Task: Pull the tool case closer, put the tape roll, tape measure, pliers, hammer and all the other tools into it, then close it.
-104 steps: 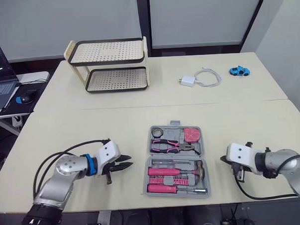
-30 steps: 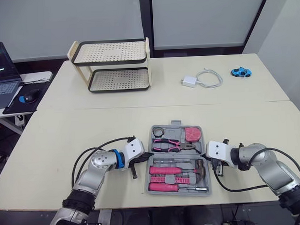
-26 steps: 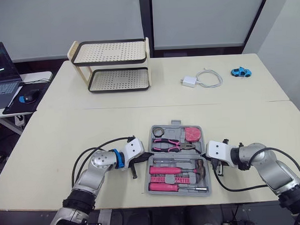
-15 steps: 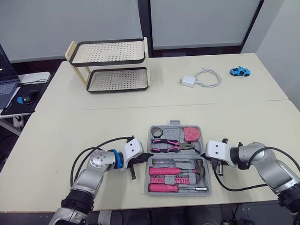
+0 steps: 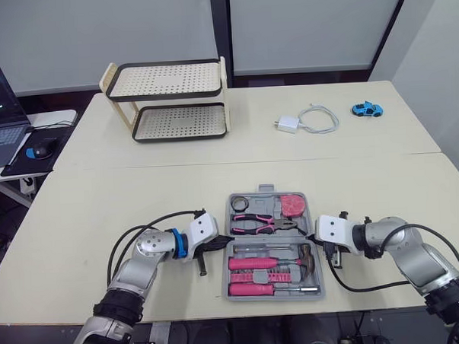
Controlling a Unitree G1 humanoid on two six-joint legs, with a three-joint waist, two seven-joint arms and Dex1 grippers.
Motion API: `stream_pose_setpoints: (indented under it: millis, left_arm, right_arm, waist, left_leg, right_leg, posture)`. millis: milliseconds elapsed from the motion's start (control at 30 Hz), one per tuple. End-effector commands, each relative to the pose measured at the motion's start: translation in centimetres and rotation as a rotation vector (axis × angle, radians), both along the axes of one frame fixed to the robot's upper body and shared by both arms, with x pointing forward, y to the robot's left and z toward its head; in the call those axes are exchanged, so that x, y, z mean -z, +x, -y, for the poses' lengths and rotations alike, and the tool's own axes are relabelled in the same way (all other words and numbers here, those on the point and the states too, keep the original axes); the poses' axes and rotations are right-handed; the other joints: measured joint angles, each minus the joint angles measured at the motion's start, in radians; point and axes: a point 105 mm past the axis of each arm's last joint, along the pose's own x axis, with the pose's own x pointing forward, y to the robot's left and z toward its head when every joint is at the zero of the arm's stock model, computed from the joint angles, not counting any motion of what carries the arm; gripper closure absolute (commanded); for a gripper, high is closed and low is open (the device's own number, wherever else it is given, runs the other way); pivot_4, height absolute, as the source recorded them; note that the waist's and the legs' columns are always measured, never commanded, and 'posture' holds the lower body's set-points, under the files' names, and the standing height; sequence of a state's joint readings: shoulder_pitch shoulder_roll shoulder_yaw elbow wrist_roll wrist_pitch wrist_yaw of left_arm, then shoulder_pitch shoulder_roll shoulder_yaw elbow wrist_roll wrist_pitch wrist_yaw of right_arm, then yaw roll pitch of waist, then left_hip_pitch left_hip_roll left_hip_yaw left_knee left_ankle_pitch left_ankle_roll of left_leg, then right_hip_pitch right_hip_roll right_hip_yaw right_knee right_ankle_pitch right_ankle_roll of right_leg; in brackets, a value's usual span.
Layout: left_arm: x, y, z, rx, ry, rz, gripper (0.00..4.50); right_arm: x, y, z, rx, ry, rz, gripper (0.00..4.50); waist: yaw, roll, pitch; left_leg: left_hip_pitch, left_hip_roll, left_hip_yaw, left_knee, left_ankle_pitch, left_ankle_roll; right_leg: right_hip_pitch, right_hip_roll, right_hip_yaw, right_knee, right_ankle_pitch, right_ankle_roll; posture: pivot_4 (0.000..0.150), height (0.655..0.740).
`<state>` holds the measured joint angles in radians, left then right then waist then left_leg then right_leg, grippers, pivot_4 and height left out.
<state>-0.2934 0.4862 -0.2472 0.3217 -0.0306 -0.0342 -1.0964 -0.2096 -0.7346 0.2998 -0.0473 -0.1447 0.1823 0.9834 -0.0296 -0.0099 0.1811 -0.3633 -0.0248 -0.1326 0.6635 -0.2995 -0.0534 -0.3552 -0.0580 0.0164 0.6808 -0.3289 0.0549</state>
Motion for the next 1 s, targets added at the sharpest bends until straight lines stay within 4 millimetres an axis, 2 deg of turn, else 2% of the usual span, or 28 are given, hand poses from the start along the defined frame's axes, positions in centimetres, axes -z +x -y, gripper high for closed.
stream_pose_setpoints:
  millis: [33,467,1000]
  left_arm:
    - [-0.6,-1.2,1.9,0.103,-0.041,0.010,4.48]
    - [-0.7,-1.9,1.4,0.119,-0.021,0.008,4.48]
    - [-0.5,-2.4,1.1,0.119,-0.010,-0.004,4.48]
  right_arm:
    - [-1.0,-0.6,-2.1,-0.099,0.042,0.019,4.50]
    - [-0.8,-2.2,-1.9,-0.097,0.034,-0.037,4.50]
    - [-0.5,-2.7,-2.0,-0.094,0.030,-0.058,4.50]
  waist:
    - [0.000,0.000,0.000]
    - [0.000,0.000,0.000]
    - [0.000,0.000,0.000]
  left_leg:
    - [0.000,0.000,0.000,0.000,0.000,0.000]
    - [-0.001,0.000,0.000,-0.001,0.000,0.000]
    - [-0.001,0.000,0.000,-0.001,0.000,0.001]
  right_leg:
    - [0.000,0.000,0.000,0.000,0.000,0.000]
    - [-0.001,0.000,0.000,0.000,0.000,0.000]
    - [-0.001,0.000,0.000,0.000,0.000,0.000]
  posture:
    - [0.150,0.7400]
    - [0.150,0.7400]
    - [0.150,0.7400]
